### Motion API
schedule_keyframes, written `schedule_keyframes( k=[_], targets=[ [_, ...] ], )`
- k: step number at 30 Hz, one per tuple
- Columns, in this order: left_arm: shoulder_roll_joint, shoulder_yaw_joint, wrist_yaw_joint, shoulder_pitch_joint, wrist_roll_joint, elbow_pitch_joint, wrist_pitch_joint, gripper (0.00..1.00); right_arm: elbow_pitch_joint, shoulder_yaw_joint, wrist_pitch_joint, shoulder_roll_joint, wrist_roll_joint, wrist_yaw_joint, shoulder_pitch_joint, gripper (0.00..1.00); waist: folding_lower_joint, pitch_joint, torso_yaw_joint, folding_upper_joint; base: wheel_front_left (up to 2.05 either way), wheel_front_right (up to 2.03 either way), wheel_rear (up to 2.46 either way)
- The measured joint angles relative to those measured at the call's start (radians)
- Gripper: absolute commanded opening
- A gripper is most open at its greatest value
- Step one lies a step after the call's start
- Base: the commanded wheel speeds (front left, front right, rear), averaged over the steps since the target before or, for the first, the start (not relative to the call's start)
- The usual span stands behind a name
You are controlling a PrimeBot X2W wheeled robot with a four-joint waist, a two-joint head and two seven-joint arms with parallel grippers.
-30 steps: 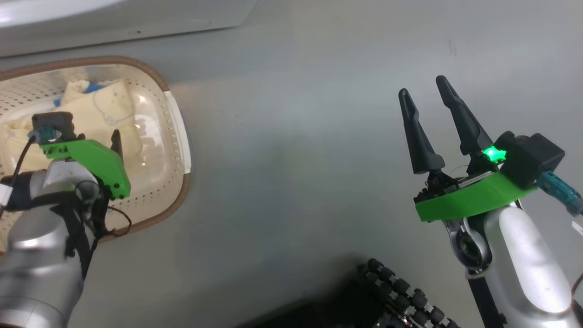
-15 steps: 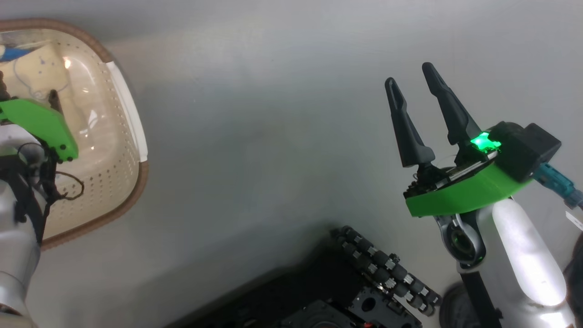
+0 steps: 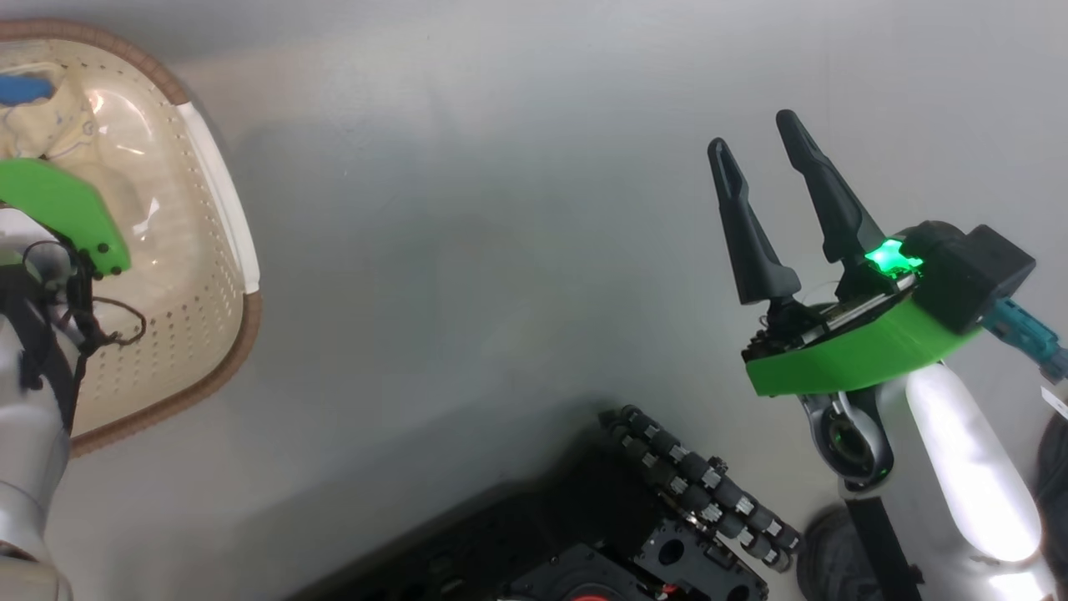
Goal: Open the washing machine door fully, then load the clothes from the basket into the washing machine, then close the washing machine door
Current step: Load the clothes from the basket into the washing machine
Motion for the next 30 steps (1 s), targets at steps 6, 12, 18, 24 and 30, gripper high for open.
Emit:
schedule_keyframes(
  k=[6,12,18,24,30],
  targets=[
    [0.003,0.000,0.000,0.000,0.000,0.009,-0.033,0.00,-0.001,-0.001,0.000,0.000,0.000,0.000,-0.002,1.00,0.0000,-0.007,0.000,0.0000,0.00,0.00,0.00],
    [-0.011,-0.003,0.000,0.027,0.000,0.012,-0.145,0.00,0.003,-0.036,0.000,0.000,-0.016,0.000,-0.005,1.00,0.0000,-0.054,0.034,0.0000,0.00,0.00,0.00],
    [-0.040,-0.005,0.009,0.068,0.000,-0.010,-0.207,0.00,0.008,-0.071,0.000,0.000,-0.063,0.000,-0.003,1.00,0.0000,-0.111,0.080,0.0000,0.00,0.00,0.00],
    [-0.056,0.007,0.049,0.134,0.018,-0.137,-0.221,0.00,0.012,-0.109,0.000,0.000,-0.107,0.000,0.010,1.00,-0.0001,-0.180,0.129,0.0001,0.00,0.00,0.00],
    [-0.059,0.068,0.102,0.266,0.079,-0.371,-0.221,0.00,0.019,-0.141,0.000,0.000,-0.142,0.000,0.047,1.00,-0.0001,-0.260,0.175,0.0001,0.00,0.00,0.00]
  ],
)
